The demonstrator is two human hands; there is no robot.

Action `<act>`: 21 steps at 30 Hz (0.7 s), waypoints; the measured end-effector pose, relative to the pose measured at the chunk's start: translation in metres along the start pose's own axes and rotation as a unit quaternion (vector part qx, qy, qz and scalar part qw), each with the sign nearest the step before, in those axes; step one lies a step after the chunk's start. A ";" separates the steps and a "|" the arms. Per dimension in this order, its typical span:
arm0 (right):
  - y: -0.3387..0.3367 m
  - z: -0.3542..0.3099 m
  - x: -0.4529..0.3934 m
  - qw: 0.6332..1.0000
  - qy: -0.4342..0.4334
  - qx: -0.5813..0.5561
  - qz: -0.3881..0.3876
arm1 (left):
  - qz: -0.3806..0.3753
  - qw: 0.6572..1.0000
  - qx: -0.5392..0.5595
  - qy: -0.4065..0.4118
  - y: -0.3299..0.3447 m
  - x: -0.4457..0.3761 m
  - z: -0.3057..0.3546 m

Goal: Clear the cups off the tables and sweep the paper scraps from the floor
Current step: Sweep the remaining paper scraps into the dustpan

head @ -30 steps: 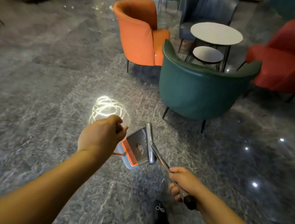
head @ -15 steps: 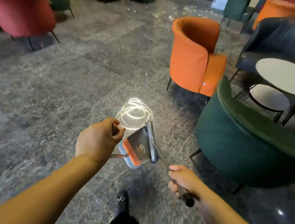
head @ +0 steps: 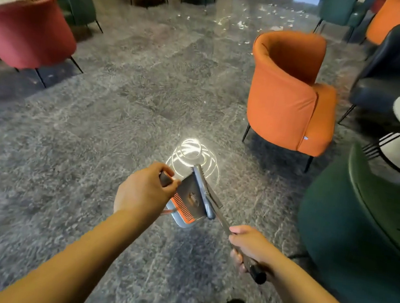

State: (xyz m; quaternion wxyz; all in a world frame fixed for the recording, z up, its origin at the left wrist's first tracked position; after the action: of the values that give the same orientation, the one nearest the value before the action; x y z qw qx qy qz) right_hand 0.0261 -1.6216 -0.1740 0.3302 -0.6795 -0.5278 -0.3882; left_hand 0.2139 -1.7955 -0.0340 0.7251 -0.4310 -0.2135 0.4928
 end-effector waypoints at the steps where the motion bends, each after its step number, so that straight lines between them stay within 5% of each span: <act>1: -0.003 -0.014 -0.010 1.000 0.001 -0.002 0.001 | -0.007 1.000 -0.003 -0.002 0.002 -0.018 -0.002; 21: -0.130 -0.383 -0.230 0.999 0.015 0.037 0.012 | -0.083 0.988 0.115 -0.065 0.089 -0.439 -0.028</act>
State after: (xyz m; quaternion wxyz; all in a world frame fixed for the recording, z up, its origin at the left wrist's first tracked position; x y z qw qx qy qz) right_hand -0.2016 -2.0270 -0.1863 0.3673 -0.6677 -0.5282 -0.3744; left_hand 0.0017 -2.1889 -0.0734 0.7931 -0.2923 -0.2372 0.4788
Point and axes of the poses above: each hand's wrist, its own x-axis away from the middle knuckle, its own y-axis out of the palm, z = x × y, the point moved 8 cm from there along -x, towards the middle knuckle, and after that the axes turned 10 degrees about y, right-handed, at the moved point
